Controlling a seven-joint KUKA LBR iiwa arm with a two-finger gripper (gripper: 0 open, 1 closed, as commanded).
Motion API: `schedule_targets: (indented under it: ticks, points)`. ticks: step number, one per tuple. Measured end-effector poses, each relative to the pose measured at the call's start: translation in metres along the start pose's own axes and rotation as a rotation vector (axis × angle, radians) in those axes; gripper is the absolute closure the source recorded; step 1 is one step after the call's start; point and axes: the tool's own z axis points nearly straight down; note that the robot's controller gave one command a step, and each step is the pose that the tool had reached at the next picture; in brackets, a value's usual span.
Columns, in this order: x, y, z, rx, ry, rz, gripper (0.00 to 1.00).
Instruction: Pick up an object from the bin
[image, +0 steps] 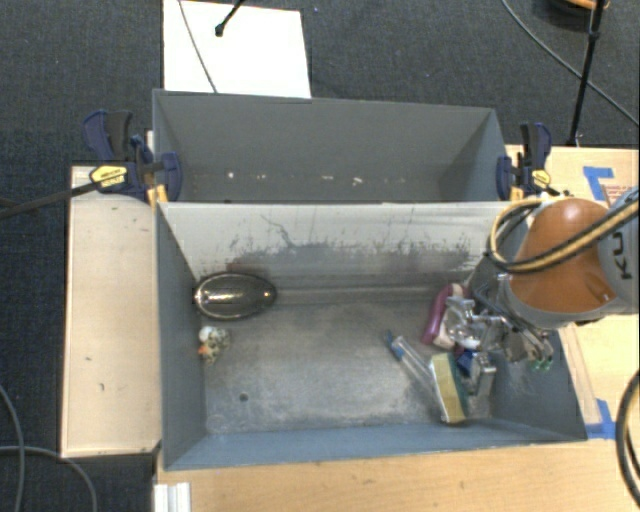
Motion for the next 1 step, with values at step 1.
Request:
schedule_targets:
  ticks: [1]
  points:
    - [0.0018,0.0024,0.0017,-0.004,0.007,-0.007,1.00]
